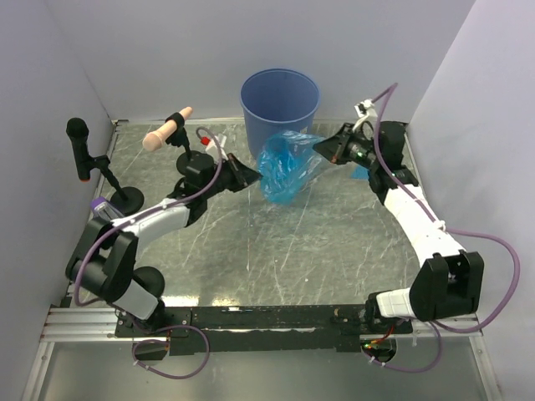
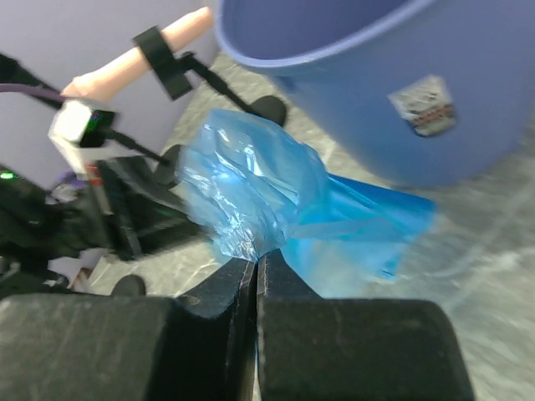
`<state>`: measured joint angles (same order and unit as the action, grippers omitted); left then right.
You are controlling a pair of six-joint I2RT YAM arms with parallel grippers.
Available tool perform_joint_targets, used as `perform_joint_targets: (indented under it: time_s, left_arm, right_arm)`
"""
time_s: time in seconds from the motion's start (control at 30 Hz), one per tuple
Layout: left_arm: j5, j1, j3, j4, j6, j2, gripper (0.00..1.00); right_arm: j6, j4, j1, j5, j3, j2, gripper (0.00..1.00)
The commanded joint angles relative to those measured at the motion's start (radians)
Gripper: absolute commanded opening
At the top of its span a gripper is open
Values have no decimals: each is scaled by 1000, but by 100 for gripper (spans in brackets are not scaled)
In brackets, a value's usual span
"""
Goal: Put the trash bags into the trash bin
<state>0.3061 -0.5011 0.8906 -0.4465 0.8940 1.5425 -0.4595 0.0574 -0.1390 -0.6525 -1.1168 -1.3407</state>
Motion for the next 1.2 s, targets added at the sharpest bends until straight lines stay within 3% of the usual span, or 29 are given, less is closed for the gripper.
perform_joint_targets:
  time_s: [0.0,0.07,0.13,0.2,0.33,0.5,0.7,0.77,0.9,0.93,1.0,1.17]
  left_arm:
    - [94,4,-59,-53,-40,-58,25]
    - [113,-22,-81,-124,-29,-44,60]
    - [128,-54,-91,-216,17,-1,72]
    - [108,-94,-70,-274,31,57,78]
    - [76,-136,34,-319,14,209,80]
    - [-41,-149,169,-233,-4,349,80]
    - [68,-160,185,-314,-17,376,78]
    - [122,-169,186,-340,11,375,73]
    - [169,-179,166,-348,26,326,42]
    - [186,-171,160,-334,16,302,32]
    - [194,-148,159,-266,-48,246,1]
    - [200,-30,234,140,-219,143,0]
  right_arm:
    - [27,-8,30,-21,32,87,0]
    - [15,5,32,-36,52,103,0]
    - [-2,19,30,-41,72,115,0]
    - [-10,19,30,-42,87,126,0]
    - [-11,7,32,-35,106,143,0]
    - [-8,-21,39,-36,103,169,0]
    - [-19,-21,55,-30,89,178,0]
    - [-19,-19,64,-27,87,179,0]
    - [42,-5,79,-53,100,178,0]
    - [97,-22,81,-56,103,181,0]
    - [198,-92,104,-38,107,195,0]
    - [436,-244,165,5,106,207,0]
